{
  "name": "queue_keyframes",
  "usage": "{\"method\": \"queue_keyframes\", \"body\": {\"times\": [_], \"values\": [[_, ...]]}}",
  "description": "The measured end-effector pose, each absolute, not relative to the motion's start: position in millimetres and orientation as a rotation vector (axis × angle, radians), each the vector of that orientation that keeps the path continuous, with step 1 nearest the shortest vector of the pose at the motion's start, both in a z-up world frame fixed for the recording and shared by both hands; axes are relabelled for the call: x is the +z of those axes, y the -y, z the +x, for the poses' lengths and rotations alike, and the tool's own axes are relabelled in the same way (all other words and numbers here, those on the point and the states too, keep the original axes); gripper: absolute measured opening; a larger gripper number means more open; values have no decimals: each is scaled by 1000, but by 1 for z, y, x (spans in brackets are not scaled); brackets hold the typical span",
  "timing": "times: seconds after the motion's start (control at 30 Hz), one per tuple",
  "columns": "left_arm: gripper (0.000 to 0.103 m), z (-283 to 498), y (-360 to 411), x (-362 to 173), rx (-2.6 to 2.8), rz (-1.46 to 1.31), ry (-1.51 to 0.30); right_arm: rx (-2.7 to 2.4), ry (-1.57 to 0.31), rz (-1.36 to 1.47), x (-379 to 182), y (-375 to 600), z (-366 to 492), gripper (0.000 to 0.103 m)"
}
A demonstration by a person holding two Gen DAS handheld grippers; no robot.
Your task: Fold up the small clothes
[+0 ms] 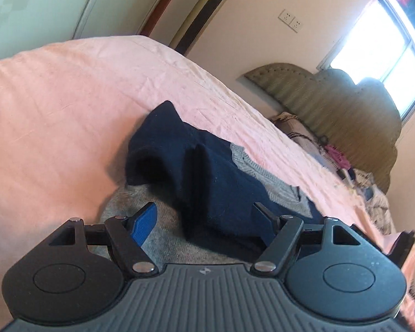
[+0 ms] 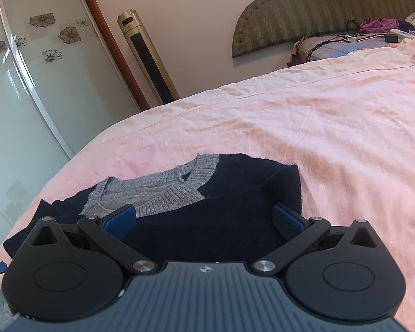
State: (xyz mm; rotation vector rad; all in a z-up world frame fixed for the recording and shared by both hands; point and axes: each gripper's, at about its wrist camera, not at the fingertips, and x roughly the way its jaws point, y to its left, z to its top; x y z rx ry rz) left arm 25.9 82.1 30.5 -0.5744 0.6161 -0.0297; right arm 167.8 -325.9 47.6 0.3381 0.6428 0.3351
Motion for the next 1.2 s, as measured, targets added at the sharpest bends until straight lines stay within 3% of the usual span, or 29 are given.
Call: {"method": "queue_keyframes", "body": {"times": [0.03, 0.07, 0.1, 0.17, 0.7, 0.73, 0.8, 0.93, 1.2], "values": [[73, 30, -77, 30, -25, -557, -626, 333, -645, 329, 48, 325, 168, 103], [61, 37, -71, 29, -12, -542, -642, 331, -646, 322, 48, 324, 168, 103], [41, 44, -68, 28, 11, -528, -669, 329, -647, 317, 48, 323, 168, 103], [28, 51, -62, 28, 49, -469, -718, 325, -649, 306, 48, 321, 168, 103], [28, 41, -38, 42, 68, -289, -654, 337, -637, 350, 48, 328, 167, 103], [26, 41, -37, 43, 81, -277, -650, 339, -635, 356, 47, 329, 167, 103], [13, 43, -35, 44, 109, -254, -646, 342, -633, 367, 47, 330, 167, 103], [12, 48, -32, 47, 132, -256, -662, 349, -627, 393, 47, 334, 167, 103], [12, 35, 22, 66, 80, -56, -526, 358, -619, 433, 46, 339, 166, 103]]}}
